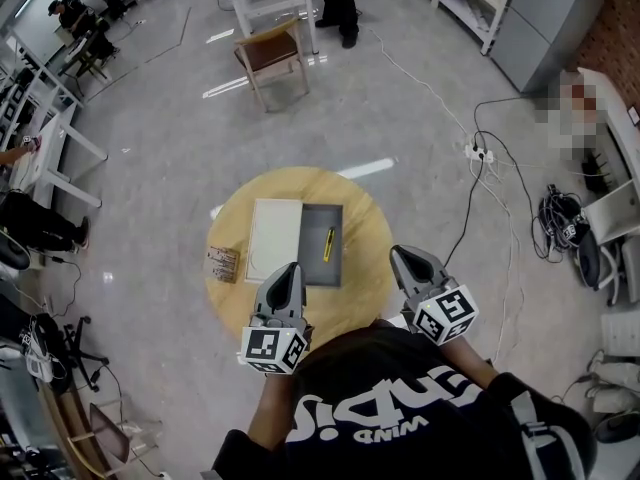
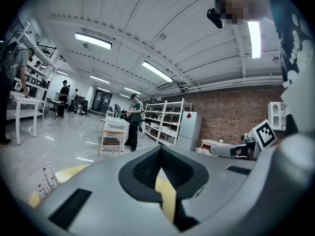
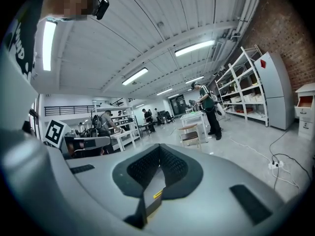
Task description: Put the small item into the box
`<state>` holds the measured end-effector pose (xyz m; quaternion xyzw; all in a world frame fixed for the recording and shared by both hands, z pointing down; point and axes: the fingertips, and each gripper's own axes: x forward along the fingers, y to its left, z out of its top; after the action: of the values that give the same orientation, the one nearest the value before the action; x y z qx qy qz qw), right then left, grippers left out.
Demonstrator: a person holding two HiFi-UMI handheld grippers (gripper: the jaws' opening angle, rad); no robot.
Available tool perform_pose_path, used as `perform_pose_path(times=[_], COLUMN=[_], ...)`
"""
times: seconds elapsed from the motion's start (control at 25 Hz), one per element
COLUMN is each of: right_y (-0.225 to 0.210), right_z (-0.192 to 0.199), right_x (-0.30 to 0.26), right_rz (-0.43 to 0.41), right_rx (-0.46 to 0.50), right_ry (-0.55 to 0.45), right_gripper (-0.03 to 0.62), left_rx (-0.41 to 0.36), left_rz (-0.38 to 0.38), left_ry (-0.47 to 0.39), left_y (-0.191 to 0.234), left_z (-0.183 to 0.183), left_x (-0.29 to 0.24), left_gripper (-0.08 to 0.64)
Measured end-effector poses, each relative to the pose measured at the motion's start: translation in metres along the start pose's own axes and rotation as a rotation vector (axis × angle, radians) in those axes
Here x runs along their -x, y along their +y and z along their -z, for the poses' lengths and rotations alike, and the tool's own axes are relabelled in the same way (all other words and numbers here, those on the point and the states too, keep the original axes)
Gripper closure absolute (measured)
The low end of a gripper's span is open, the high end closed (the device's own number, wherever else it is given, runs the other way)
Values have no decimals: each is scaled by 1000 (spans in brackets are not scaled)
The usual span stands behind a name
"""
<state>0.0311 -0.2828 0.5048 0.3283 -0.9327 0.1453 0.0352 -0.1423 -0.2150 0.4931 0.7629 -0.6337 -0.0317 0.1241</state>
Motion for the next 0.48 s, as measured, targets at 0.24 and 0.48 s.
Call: perform_pose_path(times=[0.24, 0.48], right_y=[4, 2], right_z=[1, 1], right_x=[-1, 2], right_rz=[-5, -2], right_rx=[6, 3], right_ry=[1, 0], right_gripper=[590, 590], left_rx=[8, 11], left_rz=[11, 18], left_ry=[2, 6], left_y=[-2, -7], left_z=[1, 0], left_x=[0, -3], left_gripper=[551, 551])
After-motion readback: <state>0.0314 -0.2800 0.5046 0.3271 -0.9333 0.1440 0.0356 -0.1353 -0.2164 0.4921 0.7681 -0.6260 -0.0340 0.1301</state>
